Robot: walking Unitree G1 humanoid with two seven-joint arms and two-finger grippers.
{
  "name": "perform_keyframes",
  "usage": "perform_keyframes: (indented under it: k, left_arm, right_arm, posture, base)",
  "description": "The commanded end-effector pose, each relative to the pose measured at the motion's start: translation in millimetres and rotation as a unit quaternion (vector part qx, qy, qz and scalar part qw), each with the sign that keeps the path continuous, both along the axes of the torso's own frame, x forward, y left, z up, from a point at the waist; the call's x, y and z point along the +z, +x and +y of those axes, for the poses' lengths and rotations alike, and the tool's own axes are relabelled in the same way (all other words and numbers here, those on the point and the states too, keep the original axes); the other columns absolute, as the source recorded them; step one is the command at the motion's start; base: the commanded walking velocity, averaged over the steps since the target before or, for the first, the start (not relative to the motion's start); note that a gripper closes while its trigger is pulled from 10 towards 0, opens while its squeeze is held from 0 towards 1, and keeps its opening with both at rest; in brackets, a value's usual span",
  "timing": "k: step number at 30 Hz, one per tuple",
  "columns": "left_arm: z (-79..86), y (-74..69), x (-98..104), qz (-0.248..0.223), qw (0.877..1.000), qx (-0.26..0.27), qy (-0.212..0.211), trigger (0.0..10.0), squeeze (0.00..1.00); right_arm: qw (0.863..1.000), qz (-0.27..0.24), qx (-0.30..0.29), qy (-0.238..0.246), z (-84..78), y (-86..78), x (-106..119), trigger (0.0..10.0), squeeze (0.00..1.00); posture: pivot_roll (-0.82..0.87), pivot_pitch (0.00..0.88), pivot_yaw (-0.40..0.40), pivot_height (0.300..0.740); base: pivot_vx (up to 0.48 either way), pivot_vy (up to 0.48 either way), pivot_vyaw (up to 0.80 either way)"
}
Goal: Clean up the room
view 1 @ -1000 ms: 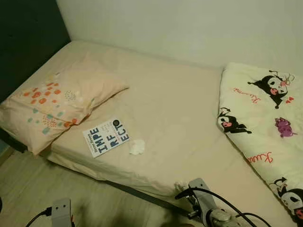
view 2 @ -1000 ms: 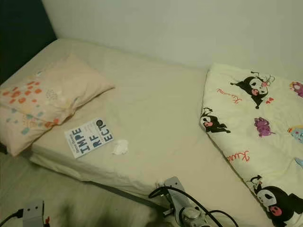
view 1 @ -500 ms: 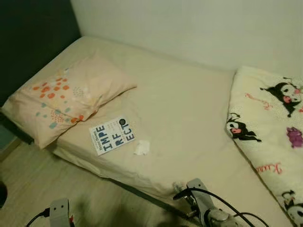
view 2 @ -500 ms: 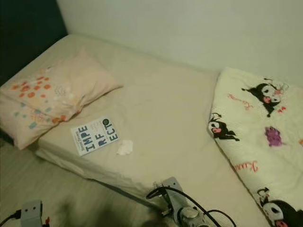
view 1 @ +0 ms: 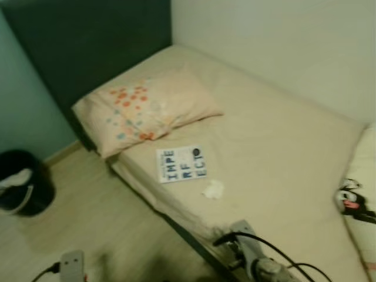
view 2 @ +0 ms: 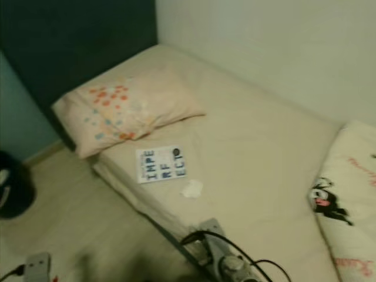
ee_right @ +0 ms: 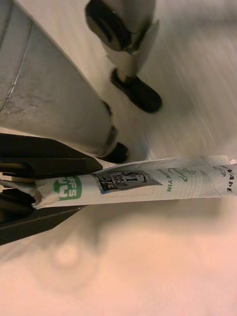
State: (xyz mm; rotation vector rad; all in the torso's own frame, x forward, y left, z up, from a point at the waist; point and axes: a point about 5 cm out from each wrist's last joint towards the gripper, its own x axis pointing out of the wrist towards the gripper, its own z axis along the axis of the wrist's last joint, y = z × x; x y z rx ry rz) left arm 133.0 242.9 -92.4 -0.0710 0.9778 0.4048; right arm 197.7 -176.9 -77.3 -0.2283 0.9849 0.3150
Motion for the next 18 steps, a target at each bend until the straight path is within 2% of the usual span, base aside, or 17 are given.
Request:
perform_keyframes:
  k: [1,18]
  left_arm:
    - [2.3,-10.5,-3.0,0.018,1.000,-0.003,0.002,10.0,0.00]
    - [0.6,-7.6,-2.5,0.018,0.999,-0.026,0.007,10.0,0.00]
  right_arm:
    - [1.000,0.007,0.001,0.004,2.8,-3.6,-2.2,10.0,0.00]
    - [1.000,-0.001,0.006,0.017,8.3,1.4,0.3,10.0,0.00]
  posture:
    - [-0.03,0.000,0.039,0.740]
    - [-0.03,0.000,0.042,0.740]
  base:
    - [0.000,0.000,0.79]
    - [0.000,0.000,0.79]
